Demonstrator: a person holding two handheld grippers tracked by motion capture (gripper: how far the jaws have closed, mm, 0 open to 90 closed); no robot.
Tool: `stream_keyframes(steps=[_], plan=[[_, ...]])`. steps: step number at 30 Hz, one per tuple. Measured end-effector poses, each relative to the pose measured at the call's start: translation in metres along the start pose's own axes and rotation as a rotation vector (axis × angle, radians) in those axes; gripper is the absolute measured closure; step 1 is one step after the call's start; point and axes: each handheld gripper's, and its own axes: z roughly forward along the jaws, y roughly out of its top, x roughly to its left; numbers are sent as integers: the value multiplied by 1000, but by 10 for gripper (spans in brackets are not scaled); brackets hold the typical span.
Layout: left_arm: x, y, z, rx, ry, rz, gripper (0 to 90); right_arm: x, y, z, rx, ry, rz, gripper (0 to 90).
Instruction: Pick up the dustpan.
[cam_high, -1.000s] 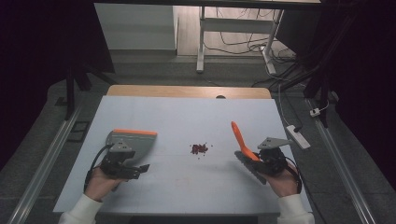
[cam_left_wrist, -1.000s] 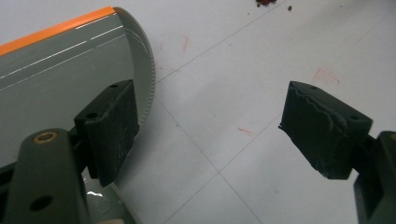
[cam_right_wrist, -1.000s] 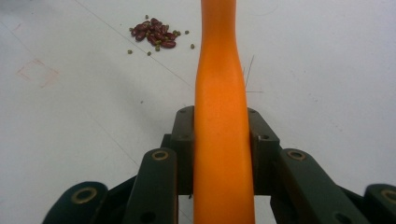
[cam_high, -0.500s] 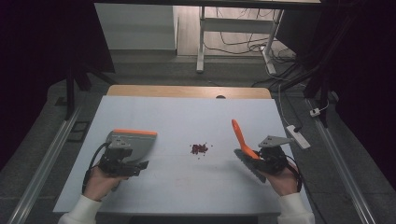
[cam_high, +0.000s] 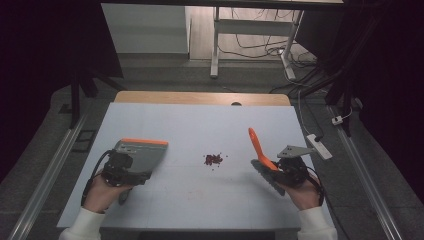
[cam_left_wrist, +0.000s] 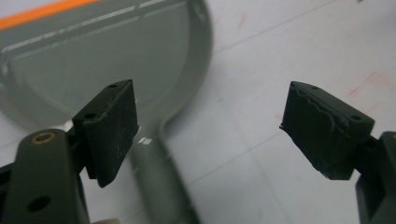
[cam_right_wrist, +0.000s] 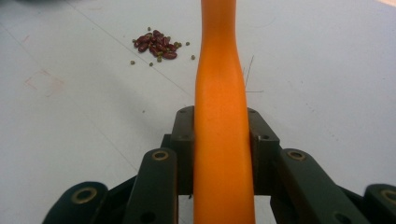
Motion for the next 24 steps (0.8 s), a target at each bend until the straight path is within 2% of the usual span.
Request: stream_keyframes(steps=[3, 6, 10, 14, 16, 24], plan=[[9, -6, -1, 46, 17, -43, 180, 1, 0, 0, 1, -2, 3, 697], [14, -8, 0, 60, 35, -66, 178, 2, 0, 3, 12, -6, -6, 698], [23, -14, 6, 85, 36, -115, 178, 2, -1, 4, 19, -10, -6, 697], [28, -18, 7, 95, 39, -141, 175, 1, -2, 4, 19, -12, 0, 697], [33, -24, 10, 97, 25, -171, 175, 1, -2, 4, 18, -12, 1, 697], [34, -27, 18, 118, 10, -189, 153, 1, -4, 7, 28, -11, -2, 697]])
